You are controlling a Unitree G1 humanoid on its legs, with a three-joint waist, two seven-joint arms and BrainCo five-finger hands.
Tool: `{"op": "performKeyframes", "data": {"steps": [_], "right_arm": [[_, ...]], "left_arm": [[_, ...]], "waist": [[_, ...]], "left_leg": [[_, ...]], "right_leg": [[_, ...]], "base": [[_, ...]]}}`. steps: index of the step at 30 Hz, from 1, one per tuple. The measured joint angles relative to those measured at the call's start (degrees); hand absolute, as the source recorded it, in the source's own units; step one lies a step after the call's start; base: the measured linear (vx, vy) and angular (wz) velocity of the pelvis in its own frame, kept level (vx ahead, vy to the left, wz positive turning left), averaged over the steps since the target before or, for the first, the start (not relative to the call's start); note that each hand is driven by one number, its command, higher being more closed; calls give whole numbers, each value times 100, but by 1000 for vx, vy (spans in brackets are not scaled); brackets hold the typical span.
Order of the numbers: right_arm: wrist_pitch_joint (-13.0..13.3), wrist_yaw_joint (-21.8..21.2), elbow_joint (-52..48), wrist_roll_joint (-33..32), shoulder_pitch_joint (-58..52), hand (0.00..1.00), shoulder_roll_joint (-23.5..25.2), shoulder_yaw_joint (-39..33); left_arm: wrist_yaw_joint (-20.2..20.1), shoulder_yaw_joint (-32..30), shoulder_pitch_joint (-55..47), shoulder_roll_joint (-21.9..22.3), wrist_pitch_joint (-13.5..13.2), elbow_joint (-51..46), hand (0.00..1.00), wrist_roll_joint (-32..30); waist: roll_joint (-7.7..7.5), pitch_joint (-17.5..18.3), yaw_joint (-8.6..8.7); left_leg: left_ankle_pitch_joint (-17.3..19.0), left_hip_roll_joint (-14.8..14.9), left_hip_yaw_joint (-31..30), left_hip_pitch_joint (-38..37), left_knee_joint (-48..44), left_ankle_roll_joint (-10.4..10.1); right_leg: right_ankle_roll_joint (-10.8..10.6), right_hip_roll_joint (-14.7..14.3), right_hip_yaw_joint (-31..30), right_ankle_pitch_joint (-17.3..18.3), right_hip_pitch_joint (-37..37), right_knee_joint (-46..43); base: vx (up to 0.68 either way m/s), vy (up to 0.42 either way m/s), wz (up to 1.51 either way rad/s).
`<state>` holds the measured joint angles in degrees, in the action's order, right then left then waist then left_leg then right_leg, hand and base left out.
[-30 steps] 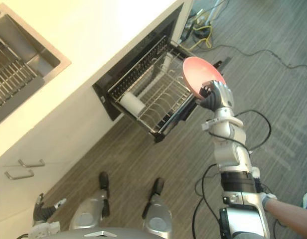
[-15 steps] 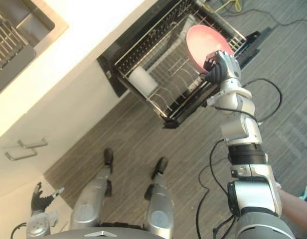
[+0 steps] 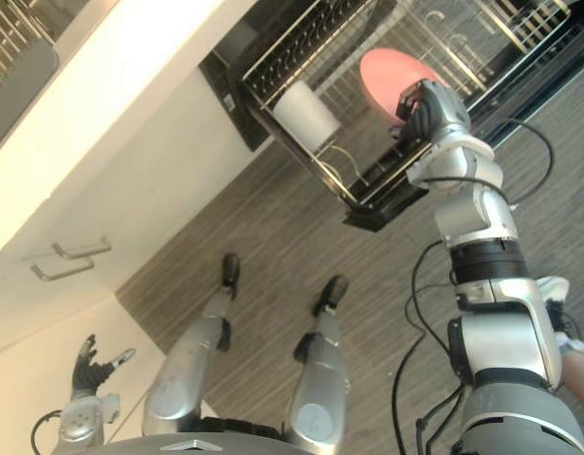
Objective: Walk over to the sink, pick up the cup, carry it to the dishwasher, place the cup inside the dishwasher, then close the dishwasher door
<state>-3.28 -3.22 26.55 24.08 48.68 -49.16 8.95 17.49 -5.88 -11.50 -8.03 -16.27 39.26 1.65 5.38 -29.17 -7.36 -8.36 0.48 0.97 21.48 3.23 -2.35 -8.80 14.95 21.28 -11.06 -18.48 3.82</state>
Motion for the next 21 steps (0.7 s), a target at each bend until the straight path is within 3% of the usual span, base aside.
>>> {"op": "performKeyframes", "data": {"steps": [10,13,18,21], "right_arm": [[-93,108,159,-238,185,0,-107,-9],[-139,294,157,-663,197,0,-104,-62],[-226,753,106,-1485,154,0,-40,-935],[-336,1120,-392,-1865,-129,0,122,-1775]], "left_arm": [[-74,284,0,-1,-57,75,0,169],[-79,414,0,18,-63,67,0,178],[-77,437,-2,35,-62,51,0,179],[-68,421,-3,88,-63,-24,0,186]], "waist": [[154,0,28],[168,3,43],[170,4,113],[170,4,260]], "left_leg": [[-176,-73,-245,64,108,-43],[-179,-94,-261,44,108,-39],[-199,-98,-258,-97,112,-29],[-196,-95,-239,-281,119,-31]], "right_leg": [[-9,59,41,-39,-73,8],[-17,80,32,-67,-59,8],[-12,84,22,-89,72,6],[-12,84,-4,-88,240,3]], "base": [[-4,-2,3],[0,0,0],[0,0,0],[-5,-13,-6]]}}
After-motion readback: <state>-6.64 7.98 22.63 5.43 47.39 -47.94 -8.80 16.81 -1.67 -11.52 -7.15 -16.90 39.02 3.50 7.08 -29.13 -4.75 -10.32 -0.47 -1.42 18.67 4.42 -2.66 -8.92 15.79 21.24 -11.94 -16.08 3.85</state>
